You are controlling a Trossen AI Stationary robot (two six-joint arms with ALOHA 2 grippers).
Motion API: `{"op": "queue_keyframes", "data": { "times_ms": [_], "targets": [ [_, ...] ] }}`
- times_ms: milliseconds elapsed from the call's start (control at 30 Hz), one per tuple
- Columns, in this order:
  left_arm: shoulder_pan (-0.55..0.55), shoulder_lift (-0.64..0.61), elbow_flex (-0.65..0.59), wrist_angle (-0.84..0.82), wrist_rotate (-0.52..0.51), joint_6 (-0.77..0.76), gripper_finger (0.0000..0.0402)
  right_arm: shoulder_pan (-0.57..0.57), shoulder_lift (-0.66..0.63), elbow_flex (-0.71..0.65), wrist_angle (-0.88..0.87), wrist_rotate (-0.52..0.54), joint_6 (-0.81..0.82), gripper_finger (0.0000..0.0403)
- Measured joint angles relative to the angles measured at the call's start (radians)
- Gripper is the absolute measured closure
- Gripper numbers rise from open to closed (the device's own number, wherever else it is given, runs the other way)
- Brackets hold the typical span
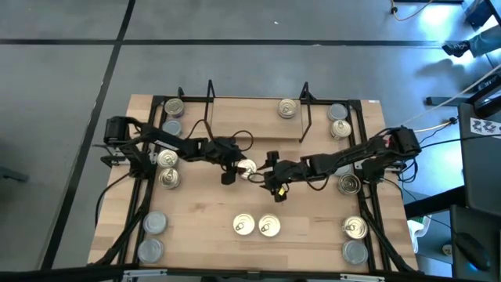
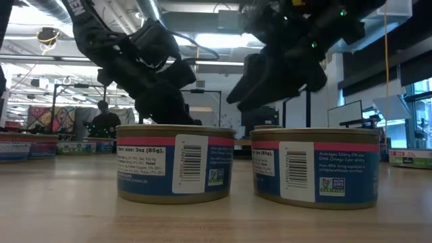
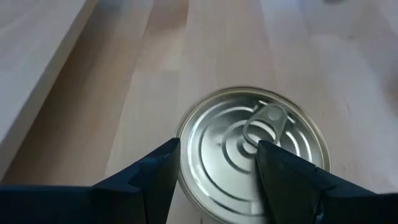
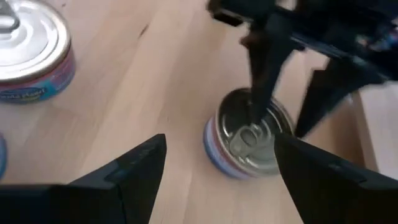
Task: Stack canned seafood by type on shelf
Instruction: Stack the blue and pink tuna can on top of the blue and pink tuna can on the shelf
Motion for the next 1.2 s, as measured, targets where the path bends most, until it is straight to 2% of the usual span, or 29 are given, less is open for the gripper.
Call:
{"op": "queue_keyframes", "data": {
  "times_ms": [200,500,800,967,1200],
  "targets": [
    [0.023,0.027,0.001,0.023,0.023,-0.055,0.0188,0.000,0.068,0.000,0.011,0.055,-0.139,0.0107],
    [0.072,0.040,-0.003,0.060,0.097,-0.122,0.0188,0.000,0.165,0.001,0.171,0.183,-0.350,0.0107],
    [0.083,0.040,-0.004,0.063,0.102,-0.164,0.0188,0.000,0.249,0.000,0.229,0.251,-0.381,0.0107],
    [0.083,0.040,-0.004,0.065,0.101,-0.180,0.0188,0.000,0.285,0.000,0.272,0.359,-0.384,0.0107],
    [0.084,0.040,-0.006,0.066,0.104,-0.191,0.0188,-0.005,0.336,0.021,0.326,0.395,-0.467,0.0107]
  ]
}}
